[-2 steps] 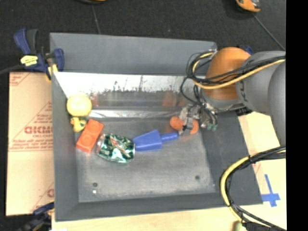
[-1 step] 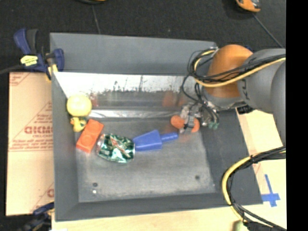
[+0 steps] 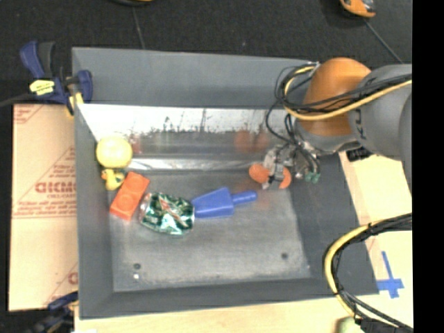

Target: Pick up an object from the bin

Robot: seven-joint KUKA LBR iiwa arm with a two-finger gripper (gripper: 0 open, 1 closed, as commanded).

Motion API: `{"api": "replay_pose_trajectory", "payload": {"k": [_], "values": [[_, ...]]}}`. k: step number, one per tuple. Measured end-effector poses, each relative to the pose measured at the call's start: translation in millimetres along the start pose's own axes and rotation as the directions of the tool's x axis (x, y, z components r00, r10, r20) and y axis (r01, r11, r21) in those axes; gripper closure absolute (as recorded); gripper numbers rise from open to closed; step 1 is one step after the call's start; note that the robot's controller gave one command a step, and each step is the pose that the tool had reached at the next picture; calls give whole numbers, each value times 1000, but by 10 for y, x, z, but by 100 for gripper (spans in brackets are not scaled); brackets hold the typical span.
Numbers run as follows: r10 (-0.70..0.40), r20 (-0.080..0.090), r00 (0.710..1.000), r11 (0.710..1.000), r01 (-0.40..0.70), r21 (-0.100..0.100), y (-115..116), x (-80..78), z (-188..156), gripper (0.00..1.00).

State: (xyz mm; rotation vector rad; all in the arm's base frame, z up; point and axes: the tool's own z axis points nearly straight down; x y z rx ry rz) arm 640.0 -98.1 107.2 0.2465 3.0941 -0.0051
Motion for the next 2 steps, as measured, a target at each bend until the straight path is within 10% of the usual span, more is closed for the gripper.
{"api": "replay_pose_trajectory", "payload": {"k": [2], "values": [[-2, 2, 1000, 1000, 2, -1, -3, -30, -628, 100]]}}
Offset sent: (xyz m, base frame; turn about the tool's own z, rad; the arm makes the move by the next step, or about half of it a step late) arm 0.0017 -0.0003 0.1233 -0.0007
